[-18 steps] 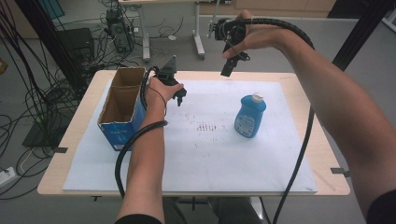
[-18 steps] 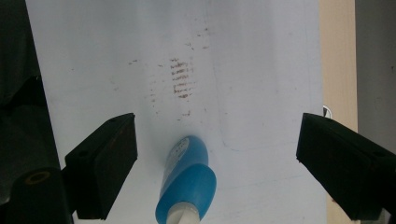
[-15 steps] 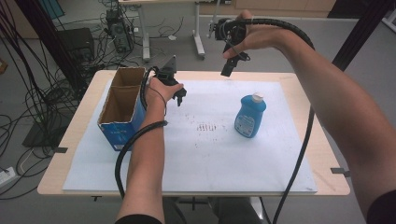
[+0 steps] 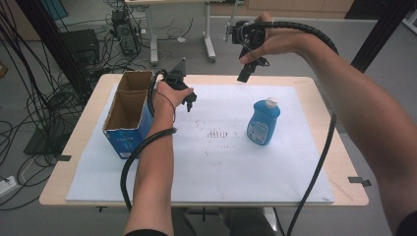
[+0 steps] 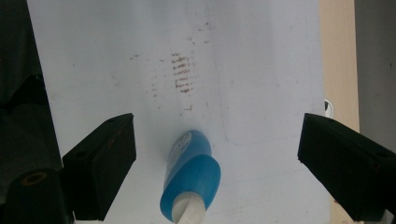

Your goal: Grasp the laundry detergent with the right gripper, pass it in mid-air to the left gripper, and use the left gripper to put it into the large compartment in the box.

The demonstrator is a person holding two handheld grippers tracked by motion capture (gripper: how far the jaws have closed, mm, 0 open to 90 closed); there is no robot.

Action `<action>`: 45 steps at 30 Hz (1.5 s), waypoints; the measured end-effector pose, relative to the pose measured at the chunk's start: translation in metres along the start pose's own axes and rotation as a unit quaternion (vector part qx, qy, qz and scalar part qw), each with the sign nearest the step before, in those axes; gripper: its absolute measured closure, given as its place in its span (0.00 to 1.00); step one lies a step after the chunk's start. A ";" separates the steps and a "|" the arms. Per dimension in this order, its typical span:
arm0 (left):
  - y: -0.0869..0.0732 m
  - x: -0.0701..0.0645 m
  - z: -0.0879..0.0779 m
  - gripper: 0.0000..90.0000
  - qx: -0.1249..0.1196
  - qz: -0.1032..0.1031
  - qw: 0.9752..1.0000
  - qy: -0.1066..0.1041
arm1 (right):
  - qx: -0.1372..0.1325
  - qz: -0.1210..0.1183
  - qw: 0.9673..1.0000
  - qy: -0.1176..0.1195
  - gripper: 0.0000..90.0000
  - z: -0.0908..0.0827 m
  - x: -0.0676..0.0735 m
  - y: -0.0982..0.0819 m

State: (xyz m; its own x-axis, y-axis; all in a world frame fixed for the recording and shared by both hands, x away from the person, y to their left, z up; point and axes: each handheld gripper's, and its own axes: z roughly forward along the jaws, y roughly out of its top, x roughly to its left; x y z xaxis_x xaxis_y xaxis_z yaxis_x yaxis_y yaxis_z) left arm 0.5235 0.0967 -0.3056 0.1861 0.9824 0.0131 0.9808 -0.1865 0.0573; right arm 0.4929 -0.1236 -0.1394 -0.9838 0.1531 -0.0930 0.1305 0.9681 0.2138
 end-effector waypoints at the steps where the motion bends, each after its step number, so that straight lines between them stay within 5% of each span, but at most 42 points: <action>1: 0.000 -0.001 0.000 0.08 -0.001 0.000 1.000 0.002 | 0.000 0.000 1.000 0.000 0.13 0.000 0.000 0.000; 30: -0.010 -0.008 -0.014 0.07 -0.011 0.006 1.000 0.007 | -0.033 0.054 0.998 -0.019 0.12 -0.023 0.010 -0.082; 45: -0.014 -0.012 -0.016 0.07 -0.020 0.014 1.000 0.002 | -0.069 0.109 0.991 -0.036 0.10 -0.012 0.022 -0.152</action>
State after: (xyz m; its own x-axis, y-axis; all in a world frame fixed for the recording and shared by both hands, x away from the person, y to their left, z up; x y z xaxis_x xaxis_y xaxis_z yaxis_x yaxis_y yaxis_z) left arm 0.5065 0.0872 -0.2906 0.2135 0.9768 0.0196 0.9719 -0.2144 0.0970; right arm 0.4496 -0.2697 -0.1623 -0.9219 0.3745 -0.0989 0.3159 0.8748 0.3673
